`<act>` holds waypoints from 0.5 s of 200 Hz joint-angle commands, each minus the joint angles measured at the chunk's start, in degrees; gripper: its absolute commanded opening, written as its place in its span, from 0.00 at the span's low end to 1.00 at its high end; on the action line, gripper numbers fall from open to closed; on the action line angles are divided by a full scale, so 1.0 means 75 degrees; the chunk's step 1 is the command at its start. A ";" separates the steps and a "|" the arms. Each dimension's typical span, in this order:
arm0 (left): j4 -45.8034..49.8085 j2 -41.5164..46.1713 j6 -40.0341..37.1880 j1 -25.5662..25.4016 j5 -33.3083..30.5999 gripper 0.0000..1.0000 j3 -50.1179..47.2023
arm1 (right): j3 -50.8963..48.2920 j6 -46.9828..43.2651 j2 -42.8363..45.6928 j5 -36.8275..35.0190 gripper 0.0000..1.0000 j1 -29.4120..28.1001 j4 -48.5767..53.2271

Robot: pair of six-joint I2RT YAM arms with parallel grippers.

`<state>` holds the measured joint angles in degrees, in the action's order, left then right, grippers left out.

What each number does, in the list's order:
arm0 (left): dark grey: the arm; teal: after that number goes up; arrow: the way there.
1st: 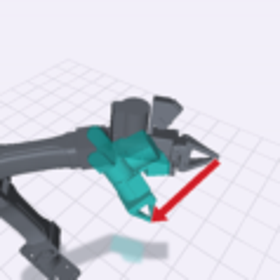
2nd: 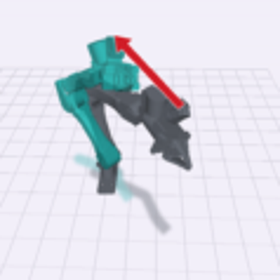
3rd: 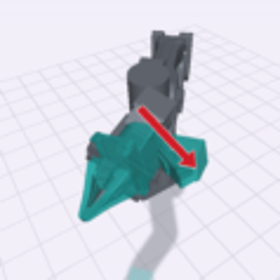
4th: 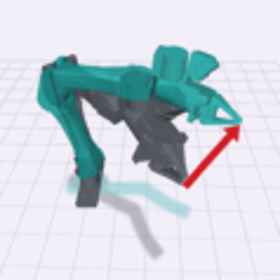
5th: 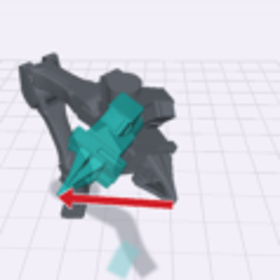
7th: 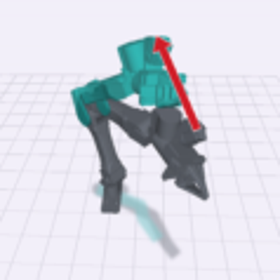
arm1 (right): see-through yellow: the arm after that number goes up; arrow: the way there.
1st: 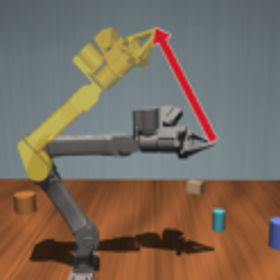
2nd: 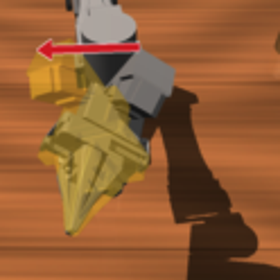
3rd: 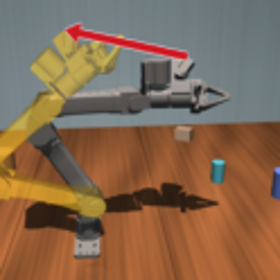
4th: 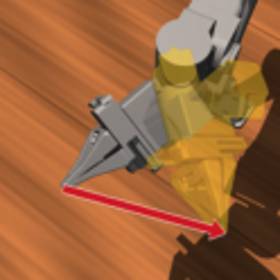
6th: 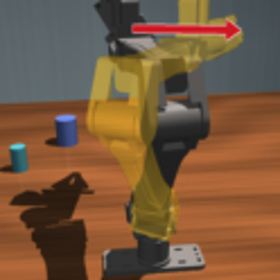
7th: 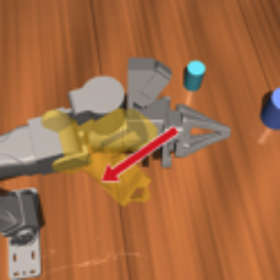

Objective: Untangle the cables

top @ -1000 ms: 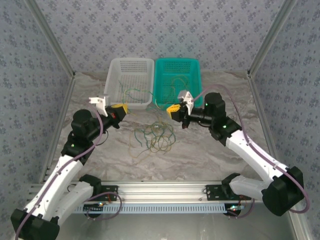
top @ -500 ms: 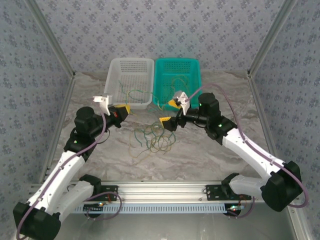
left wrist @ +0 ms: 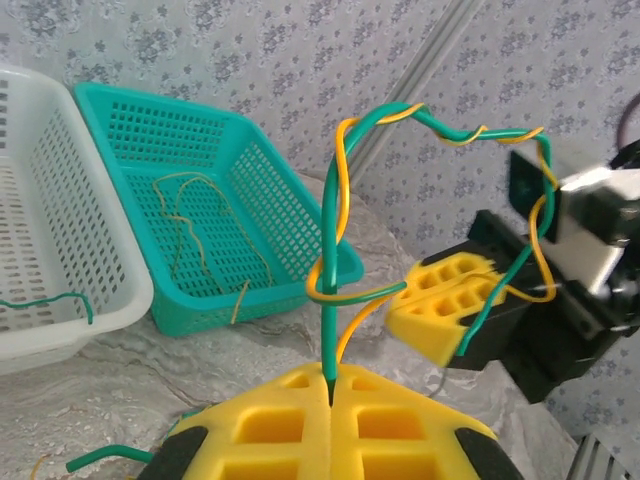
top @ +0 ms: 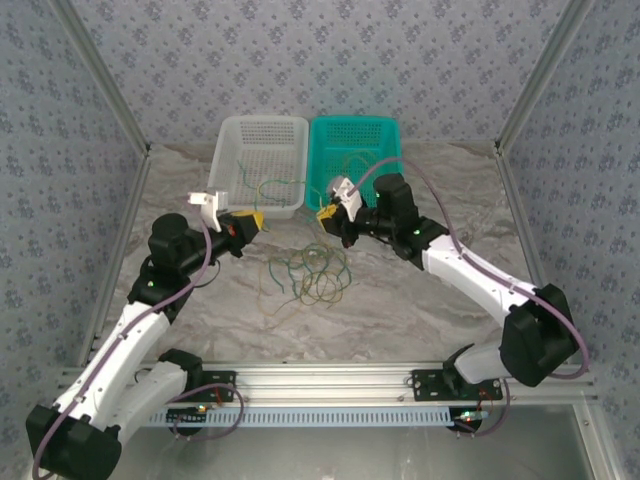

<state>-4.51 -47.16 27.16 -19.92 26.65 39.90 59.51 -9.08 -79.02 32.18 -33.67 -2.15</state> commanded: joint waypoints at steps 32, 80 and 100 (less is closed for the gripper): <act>0.0137 -0.0181 -0.0476 0.0031 -0.0341 0.31 0.0031 | 0.0888 0.1047 0.0845 0.1720 0.00 -0.0034 0.1945; 0.0191 -0.0219 -0.0549 0.0020 -0.0145 0.43 0.0354 | 0.1858 0.1448 0.0930 0.1790 0.00 -0.0258 0.2840; 0.0392 -0.0199 -0.0628 0.0014 0.0118 0.46 0.0783 | 0.1985 0.1624 0.1021 0.1661 0.00 -0.0325 0.2632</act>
<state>-2.24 -48.90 24.10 -19.92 24.88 40.49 71.88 0.01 -72.97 43.94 -35.40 15.40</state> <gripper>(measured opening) 0.443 0.076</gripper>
